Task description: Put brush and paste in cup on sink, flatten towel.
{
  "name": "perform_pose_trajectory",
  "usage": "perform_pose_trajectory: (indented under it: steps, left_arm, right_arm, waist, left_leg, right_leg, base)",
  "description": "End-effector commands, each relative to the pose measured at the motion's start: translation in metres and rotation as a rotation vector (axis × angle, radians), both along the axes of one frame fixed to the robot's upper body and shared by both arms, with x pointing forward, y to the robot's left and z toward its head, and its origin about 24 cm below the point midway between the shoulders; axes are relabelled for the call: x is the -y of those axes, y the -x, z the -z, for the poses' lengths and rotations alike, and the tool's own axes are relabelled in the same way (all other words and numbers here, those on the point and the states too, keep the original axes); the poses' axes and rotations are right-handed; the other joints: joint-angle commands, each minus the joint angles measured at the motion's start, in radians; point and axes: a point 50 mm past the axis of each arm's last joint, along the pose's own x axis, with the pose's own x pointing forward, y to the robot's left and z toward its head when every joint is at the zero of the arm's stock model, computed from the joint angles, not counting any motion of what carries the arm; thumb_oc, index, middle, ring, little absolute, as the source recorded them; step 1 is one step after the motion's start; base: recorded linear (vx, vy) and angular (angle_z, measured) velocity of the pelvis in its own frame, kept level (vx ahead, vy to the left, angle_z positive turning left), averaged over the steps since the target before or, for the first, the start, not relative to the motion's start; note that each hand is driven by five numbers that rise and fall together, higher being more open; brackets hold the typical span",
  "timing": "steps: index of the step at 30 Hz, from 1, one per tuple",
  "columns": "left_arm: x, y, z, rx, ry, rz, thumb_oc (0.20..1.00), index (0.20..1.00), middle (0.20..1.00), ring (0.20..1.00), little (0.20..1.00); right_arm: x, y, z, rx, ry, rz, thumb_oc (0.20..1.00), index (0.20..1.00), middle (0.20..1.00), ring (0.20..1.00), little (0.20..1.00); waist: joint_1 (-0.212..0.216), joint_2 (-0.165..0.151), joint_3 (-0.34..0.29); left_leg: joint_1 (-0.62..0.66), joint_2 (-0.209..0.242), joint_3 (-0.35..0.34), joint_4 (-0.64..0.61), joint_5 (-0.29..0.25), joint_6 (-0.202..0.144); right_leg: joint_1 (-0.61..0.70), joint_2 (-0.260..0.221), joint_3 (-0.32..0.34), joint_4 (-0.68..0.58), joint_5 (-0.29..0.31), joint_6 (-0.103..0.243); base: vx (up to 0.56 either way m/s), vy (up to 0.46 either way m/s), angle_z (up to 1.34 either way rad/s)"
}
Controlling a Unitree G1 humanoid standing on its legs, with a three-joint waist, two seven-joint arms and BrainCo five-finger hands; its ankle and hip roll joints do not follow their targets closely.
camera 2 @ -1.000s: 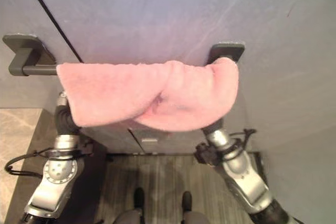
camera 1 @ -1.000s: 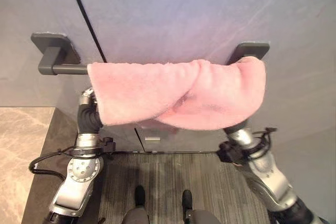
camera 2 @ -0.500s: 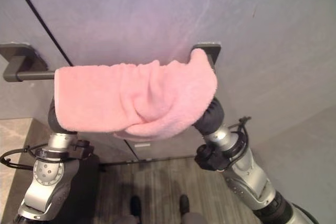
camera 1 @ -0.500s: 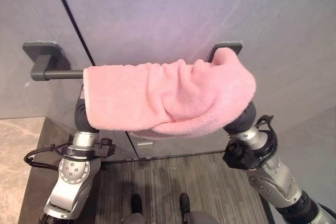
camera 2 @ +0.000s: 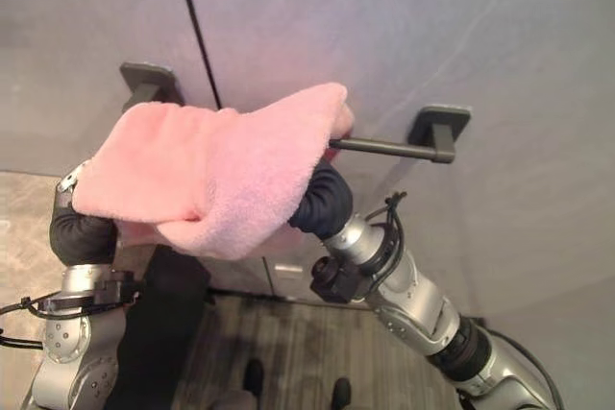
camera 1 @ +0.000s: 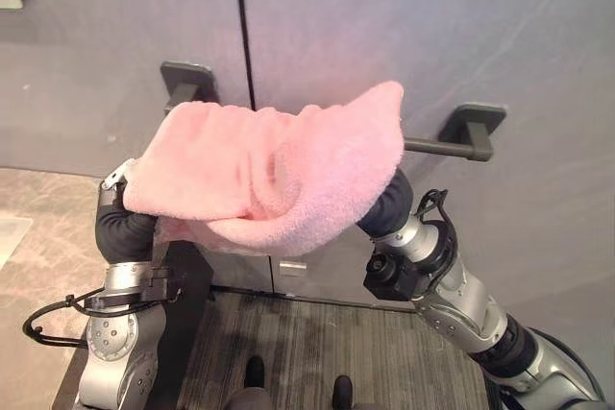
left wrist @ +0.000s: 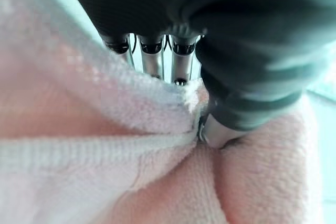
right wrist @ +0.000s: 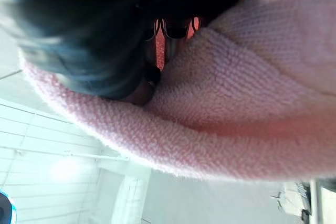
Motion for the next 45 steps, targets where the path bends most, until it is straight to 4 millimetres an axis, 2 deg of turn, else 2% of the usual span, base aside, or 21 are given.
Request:
perform_pose_trajectory:
  steps: [1, 8, 9, 10, 14, 17, 21, 22, 24, 26, 27, 28, 29, 33, 34, 35, 36, 37, 42, 43, 45]
  left_arm:
    - [-0.004, 0.000, -0.019, 0.090, -0.096, 0.013, 0.200, 0.200, 0.200, 0.200, 0.200]
    - [0.006, -0.012, -0.003, 0.002, -0.146, 0.044, 0.200, 0.200, 0.200, 0.200, 0.200]
    - [0.009, -0.014, 0.005, -0.041, -0.146, 0.062, 0.200, 0.200, 0.200, 0.200, 0.200]
    - [0.010, -0.014, 0.005, -0.041, -0.146, 0.063, 0.200, 0.200, 0.200, 0.200, 0.200]
    - [0.018, -0.020, 0.028, -0.143, -0.170, 0.107, 0.200, 0.200, 0.200, 0.200, 0.200]
    - [0.023, -0.022, 0.033, -0.162, -0.178, 0.129, 0.200, 0.200, 0.200, 0.200, 0.200]
    - [0.027, -0.023, 0.045, -0.217, -0.195, 0.149, 0.200, 0.200, 0.200, 0.200, 0.200]
    - [0.027, -0.023, 0.045, -0.217, -0.195, 0.149, 0.200, 0.200, 0.200, 0.200, 0.200]
    - [0.028, -0.024, 0.048, -0.230, -0.206, 0.157, 0.200, 0.200, 0.200, 0.200, 0.200]
    - [0.027, -0.024, 0.049, -0.234, -0.207, 0.154, 0.200, 0.200, 0.200, 0.200, 0.200]
    - [0.026, -0.024, 0.050, -0.239, -0.206, 0.147, 0.200, 0.200, 0.200, 0.200, 0.200]
    - [0.026, -0.025, 0.051, -0.241, -0.203, 0.143, 0.200, 0.200, 0.200, 0.200, 0.200]
    - [0.025, -0.025, 0.052, -0.246, -0.204, 0.141, 0.200, 0.200, 0.200, 0.200, 0.200]
    - [0.019, -0.025, 0.061, -0.292, -0.222, 0.078, 0.200, 0.200, 0.200, 0.200, 0.200]
    - [0.017, -0.025, 0.064, -0.305, -0.267, 0.055, 0.288, 0.288, 0.288, 0.288, 0.288]
    - [0.015, -0.024, 0.064, -0.308, -0.306, 0.041, 0.454, 0.454, 0.454, 0.454, 0.454]
    - [0.013, -0.023, 0.065, -0.316, -0.339, 0.031, 0.890, 0.890, 0.890, 0.890, 0.890]
    - [0.010, -0.022, 0.071, -0.345, -0.385, 0.012, 1.000, 1.000, 1.000, 1.000, 1.000]
    - [0.001, -0.016, 0.085, -0.437, -0.440, 0.007, 1.000, 1.000, 1.000, 1.000, 1.000]
    - [-0.006, -0.010, 0.099, -0.544, -0.515, 0.057, 1.000, 1.000, 1.000, 1.000, 1.000]
    - [-0.007, -0.008, 0.097, -0.545, -0.537, 0.072, 1.000, 1.000, 1.000, 1.000, 1.000]
  right_arm:
    - [0.002, 0.007, -0.012, 0.068, -0.053, -0.003, 0.200, 0.200, 0.200, 0.200, 0.200]
    - [0.012, 0.000, 0.011, -0.028, 0.009, 0.069, 0.200, 0.200, 0.200, 0.200, 0.200]
    - [0.017, -0.002, 0.024, -0.088, 0.030, 0.103, 0.200, 0.200, 0.200, 0.200, 0.200]
    - [0.017, -0.002, 0.024, -0.089, 0.030, 0.104, 0.200, 0.200, 0.200, 0.200, 0.200]
    - [0.026, -0.005, 0.057, -0.243, 0.089, 0.152, 0.200, 0.200, 0.200, 0.200, 0.200]
    - [0.031, -0.006, 0.065, -0.284, 0.105, 0.177, 0.200, 0.200, 0.200, 0.200, 0.200]
    - [0.034, -0.011, 0.101, -0.446, 0.163, 0.219, 0.200, 0.200, 0.200, 0.200, 0.200]
    - [0.034, -0.011, 0.101, -0.446, 0.162, 0.219, 0.200, 0.200, 0.200, 0.200, 0.200]
    - [0.031, -0.014, 0.124, -0.562, 0.188, 0.219, 0.200, 0.200, 0.200, 0.200, 0.200]
    - [0.031, -0.016, 0.128, -0.572, 0.200, 0.228, 0.200, 0.200, 0.200, 0.200, 0.200]
    - [0.030, -0.017, 0.132, -0.585, 0.221, 0.231, 0.407, 0.407, 0.407, 0.407, 0.407]
    - [0.029, -0.017, 0.135, -0.592, 0.231, 0.231, 0.950, 0.950, 0.950, 0.950, 0.950]
    - [0.027, -0.018, 0.139, -0.607, 0.243, 0.232, 1.000, 1.000, 1.000, 1.000, 1.000]
    - [0.027, -0.019, 0.148, -0.646, 0.242, 0.247, 1.000, 1.000, 1.000, 1.000, 1.000]
    - [0.029, -0.019, 0.152, -0.658, 0.258, 0.255, 1.000, 1.000, 1.000, 1.000, 1.000]
    - [0.031, -0.021, 0.154, -0.660, 0.274, 0.272, 1.000, 1.000, 1.000, 1.000, 1.000]
    - [0.034, -0.021, 0.157, -0.669, 0.280, 0.289, 1.000, 1.000, 1.000, 1.000, 1.000]
    - [0.039, -0.021, 0.165, -0.696, 0.297, 0.323, 1.000, 1.000, 1.000, 1.000, 1.000]
    - [0.065, -0.021, 0.182, -0.744, 0.368, 0.455, 1.000, 1.000, 1.000, 1.000, 1.000]
    - [0.083, -0.019, 0.190, -0.765, 0.424, 0.527, 1.000, 1.000, 1.000, 1.000, 1.000]
    - [0.087, -0.018, 0.193, -0.772, 0.439, 0.541, 1.000, 1.000, 1.000, 1.000, 1.000]
  waist:
    - [0.007, -0.047, 0.012]
    - [-0.015, -0.045, 0.007]
    - [-0.030, -0.043, 0.003]
    - [-0.029, -0.042, 0.002]
    - [-0.060, -0.035, -0.009]
    - [-0.069, -0.031, -0.014]
    - [-0.085, -0.020, -0.024]
    - [-0.085, -0.020, -0.024]
    - [-0.083, -0.011, -0.030]
    - [-0.083, -0.009, -0.031]
    - [-0.081, -0.006, -0.033]
    - [-0.080, -0.004, -0.034]
    - [-0.078, -0.001, -0.035]
    - [-0.075, 0.009, -0.040]
    - [-0.075, 0.011, -0.042]
    - [-0.075, 0.013, -0.044]
    - [-0.076, 0.014, -0.045]
    - [-0.077, 0.016, -0.047]
    - [-0.088, 0.024, -0.058]
    - [-0.101, 0.033, -0.065]
    - [-0.104, 0.036, -0.068]
  left_leg:
    - [0.040, 0.031, -0.004, 0.003, -0.041, -0.015]
    - [0.035, 0.027, -0.007, 0.003, -0.041, -0.015]
    - [0.038, 0.026, -0.002, 0.003, -0.043, -0.014]
    - [0.038, 0.026, -0.001, 0.003, -0.043, -0.014]
    - [0.051, 0.024, 0.018, 0.003, -0.051, -0.012]
    - [0.054, 0.024, 0.028, 0.003, -0.053, -0.011]
    - [0.062, 0.024, 0.047, 0.003, -0.058, -0.010]
    - [0.062, 0.024, 0.047, 0.003, -0.058, -0.010]
    - [0.062, 0.024, 0.047, 0.003, -0.059, -0.012]
    - [0.063, 0.024, 0.047, 0.003, -0.059, -0.012]
    - [0.063, 0.023, 0.046, 0.003, -0.060, -0.012]
    - [0.062, 0.023, 0.046, 0.003, -0.060, -0.012]
    - [0.062, 0.024, 0.047, 0.003, -0.059, -0.012]
    - [0.061, 0.023, 0.047, 0.003, -0.059, -0.012]
    - [0.062, 0.023, 0.048, 0.003, -0.060, -0.012]
    - [0.062, 0.023, 0.050, 0.003, -0.060, -0.012]
    - [0.062, 0.023, 0.051, 0.003, -0.060, -0.012]
    - [0.064, 0.022, 0.052, 0.003, -0.060, -0.012]
    - [0.074, 0.024, 0.056, 0.003, -0.064, -0.012]
    - [0.082, 0.026, 0.059, 0.003, -0.066, -0.012]
    - [0.086, 0.026, 0.061, 0.003, -0.068, -0.012]
  right_leg:
    - [-0.065, -0.087, 0.024, 0.060, 0.016, 0.052]
    - [-0.061, -0.089, 0.018, 0.052, 0.016, 0.053]
    - [-0.058, -0.090, 0.023, 0.044, 0.019, 0.055]
    - [-0.057, -0.090, 0.023, 0.043, 0.020, 0.055]
    - [-0.048, -0.094, 0.038, 0.014, 0.030, 0.059]
    - [-0.051, -0.095, 0.050, 0.010, 0.034, 0.061]
    - [-0.053, -0.100, 0.066, 0.006, 0.036, 0.062]
    - [-0.054, -0.100, 0.066, 0.006, 0.036, 0.062]
    - [-0.052, -0.100, 0.063, 0.004, 0.036, 0.062]
    - [-0.051, -0.100, 0.063, 0.003, 0.035, 0.062]
    - [-0.050, -0.101, 0.063, 0.000, 0.034, 0.062]
    - [-0.049, -0.101, 0.063, -0.001, 0.034, 0.062]
    - [-0.049, -0.102, 0.063, -0.002, 0.034, 0.061]
    - [-0.051, -0.103, 0.066, -0.002, 0.034, 0.062]
    - [-0.051, -0.103, 0.067, -0.002, 0.034, 0.062]
    - [-0.051, -0.103, 0.067, -0.002, 0.033, 0.062]
    - [-0.050, -0.103, 0.067, -0.002, 0.033, 0.062]
    - [-0.049, -0.103, 0.067, -0.002, 0.032, 0.063]
    - [-0.040, -0.100, 0.068, -0.002, 0.029, 0.062]
    - [-0.034, -0.099, 0.070, -0.002, 0.028, 0.061]
    - [-0.031, -0.099, 0.071, -0.002, 0.027, 0.061]
  base:
    - [0.00, 0.000, 0.18]
    - [0.00, 0.009, 0.06]
    - [0.00, 0.000, 0.00]
    - [0.02, 0.030, -0.04]
    - [0.03, 0.025, -0.06]
    - [0.01, 0.008, -0.05]
    - [0.02, 0.012, -0.18]
    - [0.02, -0.006, -0.05]
    - [0.03, -0.013, -0.04]
    - [0.00, 0.000, 0.00]
    - [0.00, 0.000, 0.00]
    - [0.00, 0.000, 0.00]
    - [0.00, 0.000, 0.00]
    - [0.00, 0.000, 0.00]
    - [0.00, 0.000, 0.00]
    - [0.00, 0.000, 0.00]
    - [0.00, 0.000, 0.00]
    - [0.00, 0.000, 0.00]
    - [0.01, -0.003, -0.03]
    - [0.03, 0.010, -0.07]
    - [0.03, 0.010, -0.14]
